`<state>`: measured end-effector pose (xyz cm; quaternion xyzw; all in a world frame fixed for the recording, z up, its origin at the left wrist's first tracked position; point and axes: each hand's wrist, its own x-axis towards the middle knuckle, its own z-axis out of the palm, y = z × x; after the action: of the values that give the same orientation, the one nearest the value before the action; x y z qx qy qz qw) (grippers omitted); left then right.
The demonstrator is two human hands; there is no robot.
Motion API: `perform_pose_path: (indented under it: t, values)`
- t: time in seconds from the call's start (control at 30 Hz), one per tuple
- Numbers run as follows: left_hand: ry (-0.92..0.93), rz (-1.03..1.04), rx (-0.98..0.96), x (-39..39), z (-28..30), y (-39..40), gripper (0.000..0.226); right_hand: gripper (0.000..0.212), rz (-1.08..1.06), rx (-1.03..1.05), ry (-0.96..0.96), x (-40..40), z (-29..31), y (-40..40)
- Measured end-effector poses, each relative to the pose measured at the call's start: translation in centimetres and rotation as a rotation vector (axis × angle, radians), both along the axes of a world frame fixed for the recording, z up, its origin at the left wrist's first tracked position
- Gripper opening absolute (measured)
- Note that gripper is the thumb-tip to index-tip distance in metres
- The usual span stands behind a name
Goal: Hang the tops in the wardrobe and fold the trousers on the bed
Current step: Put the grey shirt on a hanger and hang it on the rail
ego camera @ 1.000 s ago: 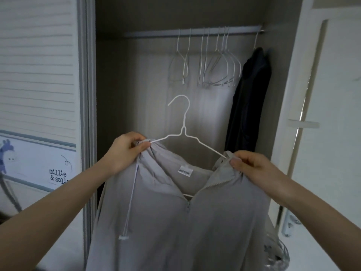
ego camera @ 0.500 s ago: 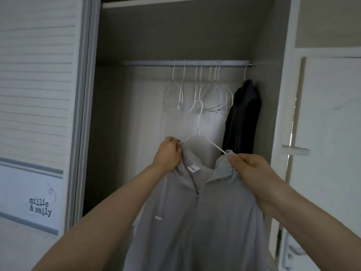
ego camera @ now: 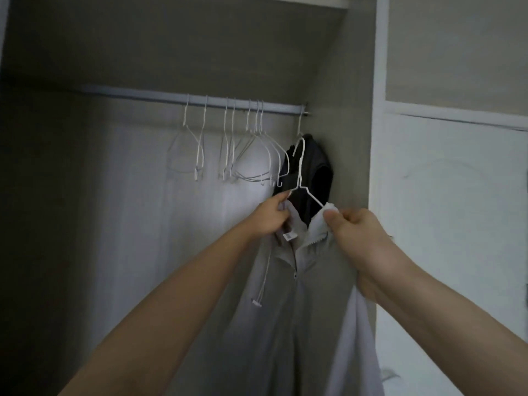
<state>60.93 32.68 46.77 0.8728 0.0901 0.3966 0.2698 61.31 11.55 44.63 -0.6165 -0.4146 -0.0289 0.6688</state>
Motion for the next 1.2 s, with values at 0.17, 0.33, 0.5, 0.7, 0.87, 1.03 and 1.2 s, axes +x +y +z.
perform_pose_path:
  t: [0.17,0.33,0.5,0.7,0.87,1.03,1.2]
  values:
    - [-0.086,-0.03,-0.031,2.1,0.7,1.2,0.072,0.031,-0.093,0.043,-0.031,0.8,1.3,1.7]
    - [-0.273,-0.081,-0.051,1.7,-0.6,2.6,0.077,0.043,-0.192,0.058,-0.044,1.2,2.4,4.2]
    - [-0.262,-0.082,-0.016,1.1,-2.8,4.9,0.083,0.046,-0.264,0.103,-0.042,2.0,5.3,8.0]
    - [-0.15,-0.218,-0.008,-0.2,-3.8,5.7,0.058,0.03,-0.402,0.138,-0.142,2.3,10.8,13.6]
    - [-0.101,-0.378,-0.116,-1.1,-4.1,5.4,0.095,0.03,-0.5,0.165,-0.232,2.2,15.1,17.1]
    - [0.011,-0.231,0.033,-0.5,-4.2,7.5,0.106,0.032,-0.52,0.123,-0.206,4.2,18.5,20.4]
    - [-0.029,-0.005,0.118,-0.1,-5.3,10.6,0.051,0.029,-0.58,-0.025,-0.249,6.4,18.8,21.9]
